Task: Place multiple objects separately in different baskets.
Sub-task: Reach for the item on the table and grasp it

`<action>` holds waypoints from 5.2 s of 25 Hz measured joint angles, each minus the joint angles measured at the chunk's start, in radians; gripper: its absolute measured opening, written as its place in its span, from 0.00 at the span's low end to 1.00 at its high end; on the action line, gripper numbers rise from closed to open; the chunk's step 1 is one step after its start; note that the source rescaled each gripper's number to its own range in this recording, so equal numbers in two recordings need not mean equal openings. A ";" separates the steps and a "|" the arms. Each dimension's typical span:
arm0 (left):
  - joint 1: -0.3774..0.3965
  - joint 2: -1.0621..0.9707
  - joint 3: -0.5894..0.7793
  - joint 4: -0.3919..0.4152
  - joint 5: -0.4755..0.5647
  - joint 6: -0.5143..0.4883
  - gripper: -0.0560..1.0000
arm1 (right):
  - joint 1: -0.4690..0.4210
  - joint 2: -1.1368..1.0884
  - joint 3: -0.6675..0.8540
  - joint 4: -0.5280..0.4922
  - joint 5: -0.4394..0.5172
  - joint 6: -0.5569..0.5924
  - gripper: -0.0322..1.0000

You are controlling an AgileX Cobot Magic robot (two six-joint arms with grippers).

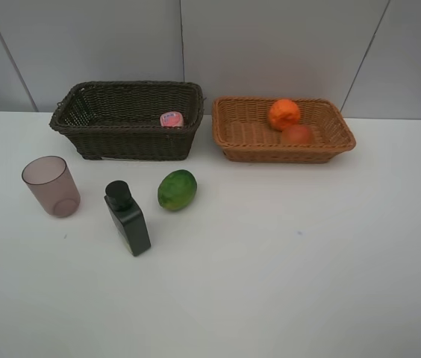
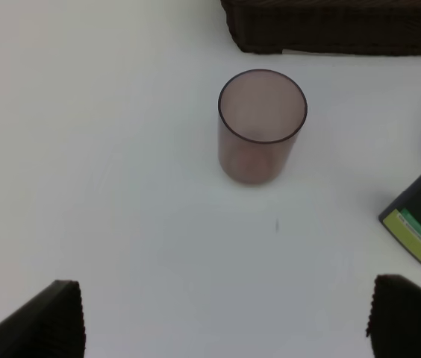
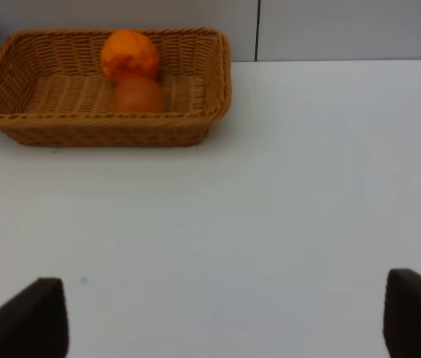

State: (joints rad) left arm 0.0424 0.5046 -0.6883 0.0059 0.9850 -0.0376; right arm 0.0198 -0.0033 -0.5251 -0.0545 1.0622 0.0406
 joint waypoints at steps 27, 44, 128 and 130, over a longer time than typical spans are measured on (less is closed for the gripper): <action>-0.166 0.460 -0.085 0.086 -0.037 0.022 0.98 | 0.000 0.000 0.000 0.000 0.000 0.000 0.88; -0.430 0.862 -0.326 0.154 -0.082 -0.089 0.98 | 0.000 0.000 0.000 0.000 0.000 0.000 0.88; -0.673 1.227 -0.280 0.101 -0.334 -1.130 0.98 | 0.000 0.000 0.000 0.002 0.000 0.000 0.88; -0.673 1.230 -0.280 0.101 -0.341 -1.130 0.98 | 0.000 0.000 0.000 0.002 0.000 0.000 0.88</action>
State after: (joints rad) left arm -0.6302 1.7345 -0.9683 0.1068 0.6445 -1.1681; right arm 0.0198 -0.0037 -0.5251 -0.0527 1.0621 0.0406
